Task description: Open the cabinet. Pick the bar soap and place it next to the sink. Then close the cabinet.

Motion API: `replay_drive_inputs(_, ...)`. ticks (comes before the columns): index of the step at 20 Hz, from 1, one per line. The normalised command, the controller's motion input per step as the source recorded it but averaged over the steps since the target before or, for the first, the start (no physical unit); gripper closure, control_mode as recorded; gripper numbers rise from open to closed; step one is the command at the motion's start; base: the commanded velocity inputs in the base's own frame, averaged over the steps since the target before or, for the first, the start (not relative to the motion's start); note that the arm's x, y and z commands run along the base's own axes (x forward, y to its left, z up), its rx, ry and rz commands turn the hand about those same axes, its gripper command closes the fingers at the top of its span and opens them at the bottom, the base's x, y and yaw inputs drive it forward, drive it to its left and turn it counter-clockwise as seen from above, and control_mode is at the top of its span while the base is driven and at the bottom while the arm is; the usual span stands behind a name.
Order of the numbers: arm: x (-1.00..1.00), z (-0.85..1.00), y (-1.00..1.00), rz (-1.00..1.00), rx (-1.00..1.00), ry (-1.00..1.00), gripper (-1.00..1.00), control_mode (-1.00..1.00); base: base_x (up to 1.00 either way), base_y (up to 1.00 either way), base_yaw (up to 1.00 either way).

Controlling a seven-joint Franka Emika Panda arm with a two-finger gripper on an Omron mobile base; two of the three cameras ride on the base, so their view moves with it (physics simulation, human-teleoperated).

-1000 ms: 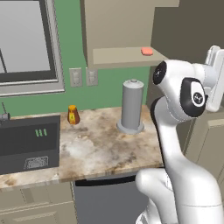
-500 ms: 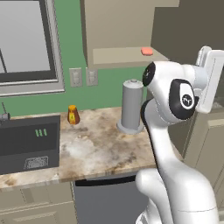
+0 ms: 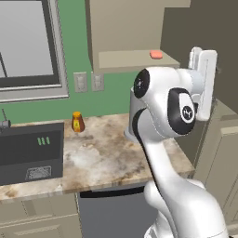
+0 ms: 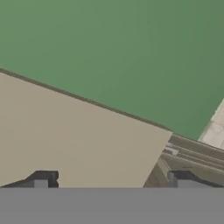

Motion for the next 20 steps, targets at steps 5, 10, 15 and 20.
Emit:
replay_drive_inputs(5,0.18,0.35,0.24,0.33,0.00,0.22,-1.00,-1.00,0.00,0.00,0.00)
replay_drive_inputs(10,0.25,0.26,0.24,0.39,-0.05,0.35,-1.00,-1.00,0.00,0.00,0.00)
replay_drive_inputs(15,0.27,0.05,0.18,0.37,-0.16,0.32,-1.00,-1.00,0.00,0.00,0.00)
replay_drive_inputs(20,0.38,-0.03,0.01,0.16,-0.29,0.14,-1.00,-1.00,0.00,0.00,0.00)
